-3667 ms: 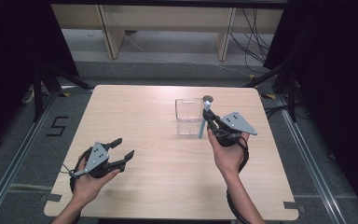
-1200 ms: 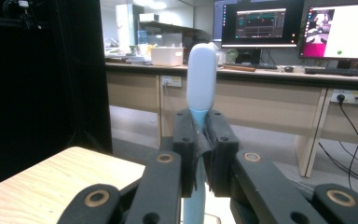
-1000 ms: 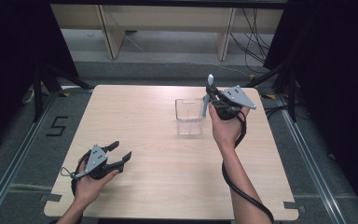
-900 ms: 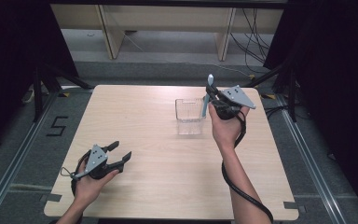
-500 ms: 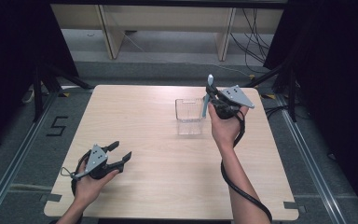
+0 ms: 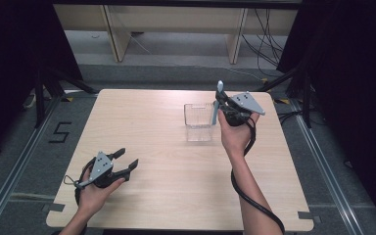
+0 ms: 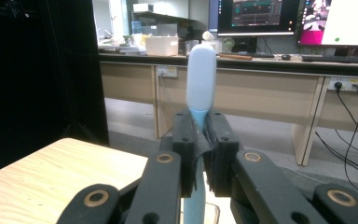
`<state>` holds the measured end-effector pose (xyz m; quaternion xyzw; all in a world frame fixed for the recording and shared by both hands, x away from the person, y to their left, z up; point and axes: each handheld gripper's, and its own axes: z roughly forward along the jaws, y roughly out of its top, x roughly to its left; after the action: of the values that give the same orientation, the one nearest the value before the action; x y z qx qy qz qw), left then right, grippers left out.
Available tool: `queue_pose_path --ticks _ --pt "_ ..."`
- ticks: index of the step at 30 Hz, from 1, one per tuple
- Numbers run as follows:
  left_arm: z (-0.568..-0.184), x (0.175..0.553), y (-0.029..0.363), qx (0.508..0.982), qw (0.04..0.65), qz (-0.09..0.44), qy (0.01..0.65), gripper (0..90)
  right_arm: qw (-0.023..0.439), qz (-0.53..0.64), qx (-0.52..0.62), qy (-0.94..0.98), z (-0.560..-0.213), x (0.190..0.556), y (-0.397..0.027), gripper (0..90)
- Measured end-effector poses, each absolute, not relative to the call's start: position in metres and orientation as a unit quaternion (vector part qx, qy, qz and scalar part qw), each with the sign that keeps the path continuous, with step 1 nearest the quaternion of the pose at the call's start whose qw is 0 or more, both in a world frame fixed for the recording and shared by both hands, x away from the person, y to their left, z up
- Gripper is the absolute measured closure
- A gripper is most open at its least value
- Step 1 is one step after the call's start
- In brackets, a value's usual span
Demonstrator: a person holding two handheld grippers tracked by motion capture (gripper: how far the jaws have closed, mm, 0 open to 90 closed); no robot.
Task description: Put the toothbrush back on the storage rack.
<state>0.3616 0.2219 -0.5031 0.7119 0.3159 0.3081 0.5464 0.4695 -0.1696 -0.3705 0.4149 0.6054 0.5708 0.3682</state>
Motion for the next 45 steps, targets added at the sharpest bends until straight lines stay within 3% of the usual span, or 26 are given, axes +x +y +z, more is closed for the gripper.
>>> queue_pose_path --ticks 45 --pt "-0.504 0.362 0.222 0.713 0.545 0.307 0.317 34.6 0.349 0.545 0.441 0.622 -0.409 0.478 -0.172 84.2"
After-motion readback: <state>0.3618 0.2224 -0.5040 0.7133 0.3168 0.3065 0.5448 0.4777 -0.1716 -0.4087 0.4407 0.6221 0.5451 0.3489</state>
